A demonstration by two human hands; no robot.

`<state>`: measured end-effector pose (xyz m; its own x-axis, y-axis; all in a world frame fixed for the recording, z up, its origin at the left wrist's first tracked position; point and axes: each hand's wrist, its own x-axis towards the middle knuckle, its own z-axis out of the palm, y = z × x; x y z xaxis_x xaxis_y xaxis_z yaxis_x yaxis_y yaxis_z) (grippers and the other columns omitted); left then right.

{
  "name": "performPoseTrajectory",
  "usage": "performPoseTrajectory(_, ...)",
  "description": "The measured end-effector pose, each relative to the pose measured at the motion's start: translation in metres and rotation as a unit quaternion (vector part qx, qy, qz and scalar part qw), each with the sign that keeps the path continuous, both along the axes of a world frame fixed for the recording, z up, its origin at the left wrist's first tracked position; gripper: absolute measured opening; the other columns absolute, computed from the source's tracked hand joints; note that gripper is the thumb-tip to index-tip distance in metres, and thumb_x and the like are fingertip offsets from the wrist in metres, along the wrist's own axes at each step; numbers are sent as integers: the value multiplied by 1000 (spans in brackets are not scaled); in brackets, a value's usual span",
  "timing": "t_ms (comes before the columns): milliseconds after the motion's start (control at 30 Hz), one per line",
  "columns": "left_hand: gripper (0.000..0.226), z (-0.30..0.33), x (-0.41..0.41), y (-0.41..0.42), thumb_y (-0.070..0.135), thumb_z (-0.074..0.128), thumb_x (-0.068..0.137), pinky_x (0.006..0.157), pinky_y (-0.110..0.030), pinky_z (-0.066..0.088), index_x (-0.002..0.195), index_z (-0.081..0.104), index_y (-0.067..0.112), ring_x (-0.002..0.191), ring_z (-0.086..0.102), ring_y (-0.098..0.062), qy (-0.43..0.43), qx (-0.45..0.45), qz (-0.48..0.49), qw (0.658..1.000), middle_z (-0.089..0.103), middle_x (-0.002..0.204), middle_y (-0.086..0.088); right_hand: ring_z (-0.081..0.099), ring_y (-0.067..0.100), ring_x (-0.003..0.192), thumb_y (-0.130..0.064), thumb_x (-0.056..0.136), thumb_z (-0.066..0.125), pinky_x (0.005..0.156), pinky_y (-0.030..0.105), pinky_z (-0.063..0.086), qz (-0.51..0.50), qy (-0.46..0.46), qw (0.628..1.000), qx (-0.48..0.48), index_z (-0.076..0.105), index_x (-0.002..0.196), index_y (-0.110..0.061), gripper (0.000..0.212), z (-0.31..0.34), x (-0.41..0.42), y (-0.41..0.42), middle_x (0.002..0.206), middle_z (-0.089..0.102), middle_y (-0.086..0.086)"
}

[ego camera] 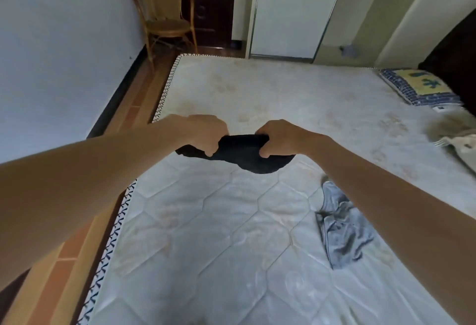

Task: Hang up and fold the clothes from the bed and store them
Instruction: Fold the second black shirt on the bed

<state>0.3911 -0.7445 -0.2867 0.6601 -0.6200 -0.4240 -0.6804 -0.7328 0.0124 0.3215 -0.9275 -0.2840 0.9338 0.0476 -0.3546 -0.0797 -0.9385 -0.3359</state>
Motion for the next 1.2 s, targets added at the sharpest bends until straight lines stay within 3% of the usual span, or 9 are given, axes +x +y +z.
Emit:
performPoseTrajectory(100,19,-65,-26,5,8,71,76,69,-31,46,82,57,21,71,58,-19,177,9,52,983,59,75,1,61,23,75,-9,74,63,66,30,44,0,141,990,30,64,91,-12,18,-60,-30,5,78,63,2)
performPoseTrajectory(200,35,-122,-61,18,14,78,75,90,-40,54,105,62,20,95,66,-25,314,46,105,942,67,98,-2,68,29,78,-10,75,66,67,31,49,-5,260,964,51,63,93,-11,19,-111,-62,14,80,68,6)
performPoseTrajectory(333,36,-176,-107,35,7,79,76,96,-44,53,107,65,17,99,69,-25,471,66,147,867,73,104,-5,72,27,87,-9,78,70,71,31,56,7,388,916,101,68,104,-8,26,-160,-101,25,92,74,10)
performPoseTrajectory(500,26,-221,-149,48,6,74,83,87,-36,56,105,68,17,101,70,-22,576,115,126,799,75,97,0,72,23,95,-8,83,73,78,30,59,30,497,858,125,70,112,-11,29,-198,-142,34,105,75,8)
performPoseTrajectory(667,30,-237,-164,50,6,71,86,91,-37,55,113,67,17,104,69,-22,635,139,108,752,74,107,-2,72,21,99,-8,85,73,83,30,59,48,558,817,139,67,118,-9,34,-220,-157,35,110,74,6)
performPoseTrajectory(900,39,-242,-139,42,8,76,81,93,-43,55,117,63,13,103,69,-26,582,104,135,795,72,112,-8,72,21,96,-10,81,77,82,31,59,31,513,847,131,68,116,-12,37,-236,-133,24,106,75,5)
performPoseTrajectory(1133,54,-266,-101,38,18,82,77,80,-28,58,125,58,14,99,67,-17,512,59,150,844,68,114,-3,69,19,95,-21,80,78,88,33,56,57,427,899,79,68,101,-22,23,-258,-89,16,101,72,-2)
performPoseTrajectory(1200,60,-277,-88,39,23,83,76,85,-27,55,129,56,15,103,64,-16,502,45,158,849,66,116,1,68,20,98,-23,81,77,85,31,54,63,414,906,68,69,105,-23,26,-265,-76,14,104,72,-2)
